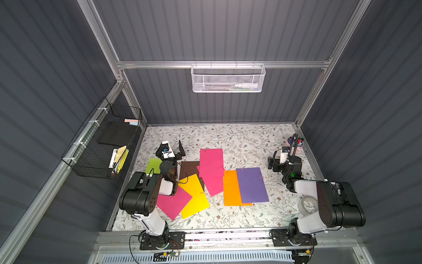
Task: Unclip the paperclips from the documents
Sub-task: Pick up the document from the document.
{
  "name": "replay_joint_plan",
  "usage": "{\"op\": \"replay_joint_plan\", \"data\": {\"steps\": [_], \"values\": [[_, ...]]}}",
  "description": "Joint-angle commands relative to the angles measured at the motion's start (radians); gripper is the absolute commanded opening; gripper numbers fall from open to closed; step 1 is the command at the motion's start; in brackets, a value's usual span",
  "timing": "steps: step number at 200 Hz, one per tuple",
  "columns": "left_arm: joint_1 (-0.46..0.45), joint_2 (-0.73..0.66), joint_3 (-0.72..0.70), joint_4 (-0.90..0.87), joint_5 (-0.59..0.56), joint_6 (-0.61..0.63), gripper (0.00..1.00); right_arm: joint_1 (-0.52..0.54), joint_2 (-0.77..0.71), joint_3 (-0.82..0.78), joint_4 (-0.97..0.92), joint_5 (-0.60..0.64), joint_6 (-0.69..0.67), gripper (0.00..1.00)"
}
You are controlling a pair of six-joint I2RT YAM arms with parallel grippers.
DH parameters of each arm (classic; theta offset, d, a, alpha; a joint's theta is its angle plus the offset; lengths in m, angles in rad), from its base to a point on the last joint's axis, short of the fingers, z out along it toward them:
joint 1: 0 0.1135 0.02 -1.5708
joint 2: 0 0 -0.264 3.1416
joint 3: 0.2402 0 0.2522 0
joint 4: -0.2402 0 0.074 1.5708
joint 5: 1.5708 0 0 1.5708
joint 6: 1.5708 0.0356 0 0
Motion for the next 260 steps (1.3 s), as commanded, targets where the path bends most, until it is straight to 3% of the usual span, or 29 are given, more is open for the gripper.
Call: {"op": "replay_joint_plan", "data": {"steps": [1, 11, 26, 40, 67, 97, 128, 172, 209, 242, 260], "values": [[-0.009, -0.083, 0.139, -0.227, 0.005, 0.043, 1.0, 0.004, -0.022, 0.039, 0.048, -0.116, -0.05, 0.99], [-0.012, -0.117, 0.233, -0.391, 0.028, 0.048, 1.0, 0.04, -0.091, 0.109, -0.136, -0.043, -0.045, 0.99], [-0.024, -0.165, 0.319, -0.542, 0.093, 0.06, 1.0, 0.09, -0.173, 0.282, -0.608, 0.064, 0.084, 0.99], [-0.056, -0.187, 0.399, -0.714, 0.145, -0.002, 0.99, 0.137, -0.175, 0.377, -0.848, 0.11, 0.185, 0.99], [-0.231, -0.171, 0.511, -1.023, 0.186, -0.112, 1.0, 0.212, -0.2, 0.42, -1.139, 0.031, 0.377, 0.99], [-0.372, -0.119, 0.577, -1.239, 0.377, -0.252, 0.98, 0.229, -0.243, 0.358, -1.321, -0.121, 0.513, 0.99], [-0.416, -0.067, 0.625, -1.398, 0.562, -0.29, 0.94, 0.267, -0.243, 0.293, -1.337, -0.186, 0.545, 0.99], [-0.427, 0.064, 0.723, -1.585, 0.785, -0.316, 0.87, 0.268, -0.115, 0.282, -1.275, -0.206, 0.529, 0.99], [-0.473, 0.132, 0.778, -1.679, 0.795, -0.324, 0.85, 0.263, -0.022, 0.292, -1.199, -0.203, 0.496, 0.99], [-0.5, 0.169, 0.811, -1.788, 0.768, -0.333, 0.82, 0.265, 0.034, 0.273, -1.069, -0.397, 0.526, 0.99], [-0.517, 0.182, 0.818, -1.814, 0.772, -0.356, 0.82, 0.269, 0.039, 0.26, -1.019, -0.442, 0.542, 0.99]]}}
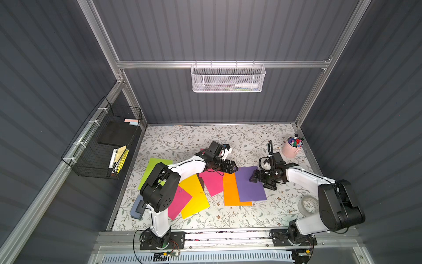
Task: Unclip the paperclips from the documents
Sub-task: Pick up the document from the document.
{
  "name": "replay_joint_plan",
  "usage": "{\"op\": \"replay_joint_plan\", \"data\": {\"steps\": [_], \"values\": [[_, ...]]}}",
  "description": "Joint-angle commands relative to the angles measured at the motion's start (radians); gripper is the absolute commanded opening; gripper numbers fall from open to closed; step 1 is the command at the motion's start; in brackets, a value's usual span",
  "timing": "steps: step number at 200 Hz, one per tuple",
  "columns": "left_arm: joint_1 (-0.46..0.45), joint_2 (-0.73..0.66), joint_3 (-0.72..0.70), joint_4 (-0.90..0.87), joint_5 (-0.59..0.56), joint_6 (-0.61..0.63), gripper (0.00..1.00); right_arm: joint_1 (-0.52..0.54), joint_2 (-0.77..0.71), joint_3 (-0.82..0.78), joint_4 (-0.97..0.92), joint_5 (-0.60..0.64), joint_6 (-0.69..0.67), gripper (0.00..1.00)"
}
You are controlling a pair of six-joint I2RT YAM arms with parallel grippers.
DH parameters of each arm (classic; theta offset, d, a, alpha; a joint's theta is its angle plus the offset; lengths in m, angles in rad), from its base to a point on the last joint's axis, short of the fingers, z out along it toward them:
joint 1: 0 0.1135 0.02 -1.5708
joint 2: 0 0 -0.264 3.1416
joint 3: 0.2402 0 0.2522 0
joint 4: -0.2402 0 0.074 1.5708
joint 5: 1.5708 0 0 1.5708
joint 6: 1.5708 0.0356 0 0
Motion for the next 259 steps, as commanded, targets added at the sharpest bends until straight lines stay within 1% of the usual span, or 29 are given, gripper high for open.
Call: {"op": "replay_joint_plan", "data": {"steps": [1, 11, 30, 42, 66, 80, 95, 102, 104, 109, 151, 169, 184, 207, 235, 259], "values": [[-0.018, 0.021, 0.037, -0.1, 0.02, -0.033, 0.82, 0.007, 0.043, -0.045, 0.083, -0.113, 0.036, 0.99], [-0.024, 0.035, 0.037, -0.106, 0.028, -0.049, 0.82, 0.009, 0.046, -0.04, 0.086, -0.122, 0.035, 0.99], [-0.038, 0.058, 0.037, -0.125, -0.003, -0.07, 0.81, 0.009, 0.048, -0.026, 0.074, -0.131, 0.02, 0.99], [-0.041, 0.056, 0.031, -0.132, -0.045, -0.096, 0.81, 0.007, 0.038, -0.003, 0.024, -0.097, -0.008, 0.99], [-0.046, 0.054, 0.004, -0.103, -0.034, -0.158, 0.8, 0.006, -0.001, 0.044, -0.04, 0.0, -0.048, 0.99], [-0.061, 0.075, 0.02, -0.108, -0.038, -0.171, 0.79, 0.004, 0.021, 0.075, -0.081, 0.012, -0.075, 0.99], [-0.079, 0.101, 0.055, -0.127, -0.05, -0.169, 0.78, 0.003, 0.058, 0.091, -0.08, 0.012, -0.085, 0.99], [-0.083, 0.111, 0.072, -0.138, -0.05, -0.169, 0.78, 0.003, 0.073, 0.089, -0.067, 0.006, -0.08, 0.99], [-0.084, 0.113, 0.076, -0.14, -0.074, -0.169, 0.78, 0.003, 0.075, 0.087, -0.063, 0.004, -0.079, 0.99], [-0.087, 0.117, 0.085, -0.147, -0.088, -0.173, 0.78, 0.003, 0.082, 0.083, -0.052, -0.002, -0.076, 0.99], [-0.096, 0.148, 0.093, -0.187, -0.108, -0.217, 0.76, 0.003, 0.102, 0.034, 0.057, -0.054, -0.042, 0.98], [-0.096, 0.144, 0.077, -0.197, -0.127, -0.239, 0.76, 0.004, 0.102, 0.012, 0.098, -0.086, -0.037, 0.97], [-0.096, 0.133, 0.058, -0.195, -0.133, -0.265, 0.77, 0.006, 0.11, 0.001, 0.127, -0.136, -0.043, 0.97], [-0.095, 0.118, 0.038, -0.186, -0.115, -0.298, 0.78, 0.019, 0.136, -0.002, 0.144, -0.202, -0.056, 0.95], [-0.093, 0.109, 0.001, -0.165, -0.094, -0.321, 0.8, 0.029, 0.152, -0.011, 0.146, -0.228, -0.078, 0.95], [-0.087, 0.105, 0.004, -0.133, -0.064, -0.313, 0.82, 0.035, 0.156, -0.018, 0.15, -0.246, -0.079, 0.95]]}}
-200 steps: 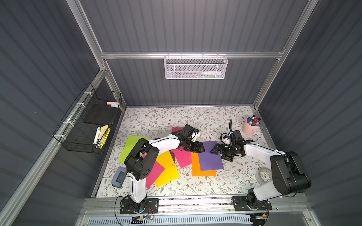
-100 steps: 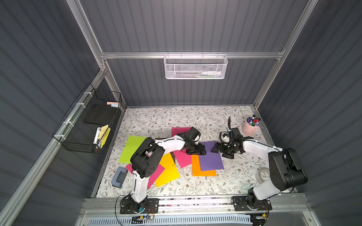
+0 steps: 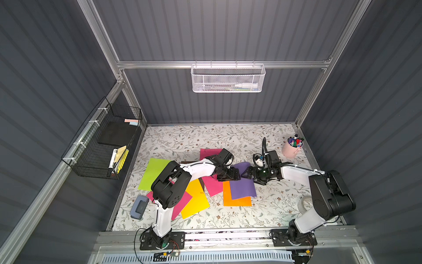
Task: Unclip the paperclips from the documents
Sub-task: Pick up the document from the document.
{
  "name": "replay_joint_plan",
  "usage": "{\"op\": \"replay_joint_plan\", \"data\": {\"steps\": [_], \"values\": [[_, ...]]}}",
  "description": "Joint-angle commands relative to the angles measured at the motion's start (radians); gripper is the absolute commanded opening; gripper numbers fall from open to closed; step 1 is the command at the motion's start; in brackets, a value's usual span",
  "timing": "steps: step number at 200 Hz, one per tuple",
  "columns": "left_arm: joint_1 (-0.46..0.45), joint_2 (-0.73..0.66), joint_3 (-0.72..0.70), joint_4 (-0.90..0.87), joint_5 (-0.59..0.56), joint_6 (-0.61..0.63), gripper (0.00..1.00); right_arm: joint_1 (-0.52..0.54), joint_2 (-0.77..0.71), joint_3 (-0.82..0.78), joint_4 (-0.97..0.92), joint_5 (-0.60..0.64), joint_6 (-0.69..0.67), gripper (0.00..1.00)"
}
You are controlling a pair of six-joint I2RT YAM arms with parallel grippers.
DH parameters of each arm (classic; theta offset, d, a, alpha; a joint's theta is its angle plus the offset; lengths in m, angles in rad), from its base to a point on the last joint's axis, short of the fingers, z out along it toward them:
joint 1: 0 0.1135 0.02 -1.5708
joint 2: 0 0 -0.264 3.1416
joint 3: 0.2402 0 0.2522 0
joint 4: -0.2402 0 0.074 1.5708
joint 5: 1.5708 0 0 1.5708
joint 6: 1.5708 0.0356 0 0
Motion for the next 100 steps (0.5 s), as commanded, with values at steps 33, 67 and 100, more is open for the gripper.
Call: {"op": "replay_joint_plan", "data": {"steps": [33, 67, 100], "values": [[0.017, -0.006, -0.042, 0.002, 0.088, -0.008, 0.83, 0.015, 0.035, -0.068, -0.003, -0.028, 0.005, 0.94], [0.023, -0.014, -0.094, 0.052, 0.132, -0.015, 0.79, 0.018, 0.045, -0.095, 0.071, -0.073, 0.03, 0.89], [0.036, -0.022, -0.135, 0.094, 0.16, -0.029, 0.75, 0.022, 0.074, -0.095, 0.104, -0.11, 0.032, 0.74]]}}
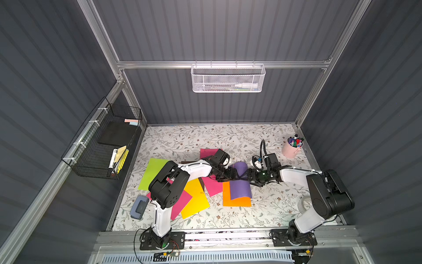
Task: Unclip the paperclips from the documents
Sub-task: Pick up the document from the document.
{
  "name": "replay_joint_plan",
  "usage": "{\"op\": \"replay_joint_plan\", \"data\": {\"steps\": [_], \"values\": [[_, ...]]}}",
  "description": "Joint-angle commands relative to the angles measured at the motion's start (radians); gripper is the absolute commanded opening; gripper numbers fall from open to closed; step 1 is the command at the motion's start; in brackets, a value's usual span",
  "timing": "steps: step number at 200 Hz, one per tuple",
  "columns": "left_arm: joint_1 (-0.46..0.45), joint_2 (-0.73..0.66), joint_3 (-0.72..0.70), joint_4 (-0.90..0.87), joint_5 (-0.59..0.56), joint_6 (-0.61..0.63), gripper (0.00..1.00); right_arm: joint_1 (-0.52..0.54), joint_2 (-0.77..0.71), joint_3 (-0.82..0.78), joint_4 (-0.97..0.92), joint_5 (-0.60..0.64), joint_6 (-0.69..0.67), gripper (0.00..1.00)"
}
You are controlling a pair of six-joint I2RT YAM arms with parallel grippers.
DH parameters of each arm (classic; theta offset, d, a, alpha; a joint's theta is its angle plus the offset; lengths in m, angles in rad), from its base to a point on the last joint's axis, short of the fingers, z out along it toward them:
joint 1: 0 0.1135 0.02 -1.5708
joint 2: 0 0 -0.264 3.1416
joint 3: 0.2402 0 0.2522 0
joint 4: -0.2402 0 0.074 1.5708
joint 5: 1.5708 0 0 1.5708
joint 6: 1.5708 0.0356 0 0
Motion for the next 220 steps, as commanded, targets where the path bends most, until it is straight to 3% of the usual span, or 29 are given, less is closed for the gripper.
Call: {"op": "replay_joint_plan", "data": {"steps": [1, 45, 72, 124, 220], "values": [[0.004, -0.003, -0.056, -0.016, 0.048, -0.021, 0.75, 0.014, 0.052, -0.035, -0.016, -0.004, 0.014, 0.74], [0.011, -0.002, -0.042, -0.009, 0.07, -0.012, 0.69, 0.043, 0.046, -0.052, 0.019, 0.005, 0.014, 0.72], [0.01, 0.003, -0.033, -0.009, 0.088, -0.004, 0.65, 0.048, 0.069, -0.045, 0.025, 0.003, 0.019, 0.65], [0.014, -0.018, -0.041, -0.023, 0.062, -0.01, 0.69, 0.044, 0.015, -0.047, -0.013, 0.043, 0.007, 0.3], [0.043, -0.059, -0.029, -0.022, 0.018, -0.009, 0.71, -0.028, -0.184, 0.037, -0.24, 0.063, -0.087, 0.3]]}}
